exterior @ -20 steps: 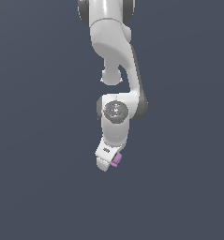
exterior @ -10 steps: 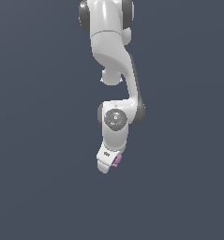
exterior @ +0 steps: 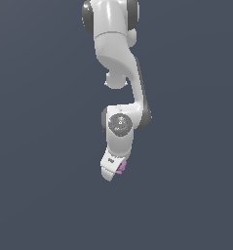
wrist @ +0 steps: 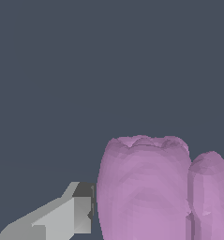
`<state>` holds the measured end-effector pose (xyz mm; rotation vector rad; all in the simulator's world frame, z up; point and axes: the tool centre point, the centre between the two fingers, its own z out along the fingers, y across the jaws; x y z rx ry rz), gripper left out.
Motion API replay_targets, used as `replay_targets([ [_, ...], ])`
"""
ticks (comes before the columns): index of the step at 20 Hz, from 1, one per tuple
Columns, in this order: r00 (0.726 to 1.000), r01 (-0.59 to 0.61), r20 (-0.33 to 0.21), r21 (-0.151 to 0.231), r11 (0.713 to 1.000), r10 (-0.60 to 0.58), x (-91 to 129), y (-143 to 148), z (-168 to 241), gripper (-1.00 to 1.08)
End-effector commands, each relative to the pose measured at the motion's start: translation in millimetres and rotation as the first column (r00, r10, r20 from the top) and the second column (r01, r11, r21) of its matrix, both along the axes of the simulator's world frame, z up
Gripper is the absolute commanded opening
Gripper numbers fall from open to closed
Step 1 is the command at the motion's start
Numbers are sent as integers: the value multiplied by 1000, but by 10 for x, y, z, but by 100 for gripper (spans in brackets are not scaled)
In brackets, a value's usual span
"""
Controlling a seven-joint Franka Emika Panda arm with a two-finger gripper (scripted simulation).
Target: Pick up the object and move it to a goal position.
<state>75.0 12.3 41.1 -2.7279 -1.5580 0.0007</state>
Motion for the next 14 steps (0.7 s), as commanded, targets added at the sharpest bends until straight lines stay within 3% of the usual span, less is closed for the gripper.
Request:
replay_targets([
  [1,1000,0,0,0,1000,0,0,0,2,-100],
  [14,1000,0,0,0,1000,0,-212,-231,75,-100],
])
